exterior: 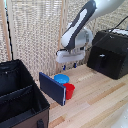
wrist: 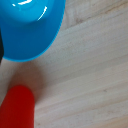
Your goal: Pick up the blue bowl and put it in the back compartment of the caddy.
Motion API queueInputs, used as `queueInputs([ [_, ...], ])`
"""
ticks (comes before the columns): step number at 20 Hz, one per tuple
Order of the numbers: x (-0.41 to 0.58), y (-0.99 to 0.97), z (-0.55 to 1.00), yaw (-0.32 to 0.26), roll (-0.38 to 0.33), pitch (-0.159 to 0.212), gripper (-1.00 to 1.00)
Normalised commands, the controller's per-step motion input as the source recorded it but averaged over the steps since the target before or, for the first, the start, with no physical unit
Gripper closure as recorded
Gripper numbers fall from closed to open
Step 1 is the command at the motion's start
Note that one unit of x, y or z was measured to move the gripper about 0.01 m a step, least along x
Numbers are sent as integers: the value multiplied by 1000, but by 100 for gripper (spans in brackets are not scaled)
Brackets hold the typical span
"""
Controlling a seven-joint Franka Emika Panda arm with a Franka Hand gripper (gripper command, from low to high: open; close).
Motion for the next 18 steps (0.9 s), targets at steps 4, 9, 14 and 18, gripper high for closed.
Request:
queueInputs([
  [4, 153, -71, -331, 0, -39, 91, -100],
  [9, 106, -23, -294, 0, -57, 60, -100],
  [14, 152, -81, -278, 11, -30, 31, 100],
  [18, 146, -42, -197, 1, 0, 3, 100],
])
